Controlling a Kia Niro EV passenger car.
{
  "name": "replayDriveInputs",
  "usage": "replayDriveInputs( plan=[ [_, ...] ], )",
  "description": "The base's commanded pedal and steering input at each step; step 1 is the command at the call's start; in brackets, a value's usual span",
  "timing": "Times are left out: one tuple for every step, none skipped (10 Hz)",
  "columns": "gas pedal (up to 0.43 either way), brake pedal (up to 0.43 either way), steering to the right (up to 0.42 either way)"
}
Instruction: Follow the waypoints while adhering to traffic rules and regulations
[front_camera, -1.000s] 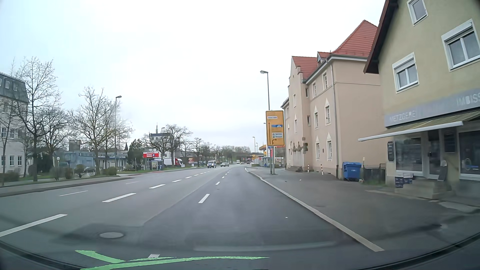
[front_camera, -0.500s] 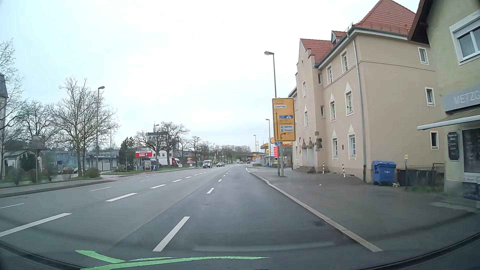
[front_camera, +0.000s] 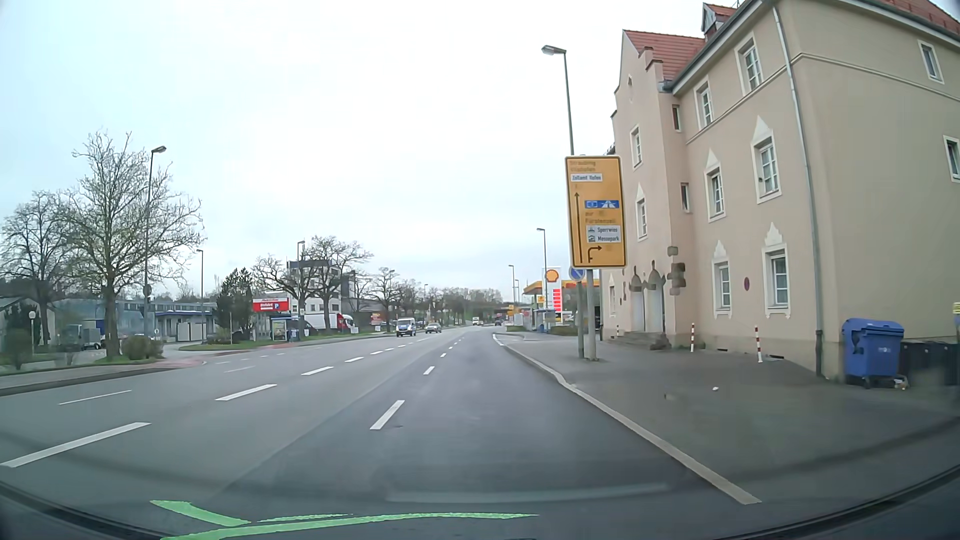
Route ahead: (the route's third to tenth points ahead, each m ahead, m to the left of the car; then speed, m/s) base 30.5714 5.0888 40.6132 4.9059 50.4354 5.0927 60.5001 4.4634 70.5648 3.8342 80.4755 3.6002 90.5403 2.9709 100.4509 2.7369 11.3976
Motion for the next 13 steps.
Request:
replayDriveInputs(
  plan=[
    [0.087, 0.000, -0.002],
    [0.087, 0.000, -0.002],
    [0.087, 0.000, -0.002],
    [0.087, 0.000, -0.002],
    [0.087, 0.000, -0.002],
    [0.087, 0.000, -0.002],
    [0.087, 0.000, -0.003],
    [0.087, 0.000, -0.003],
    [0.087, 0.000, -0.003],
    [0.087, 0.000, -0.003],
    [0.087, 0.000, -0.003],
    [0.087, 0.000, -0.003],
    [0.087, 0.000, -0.003]
  ],
)
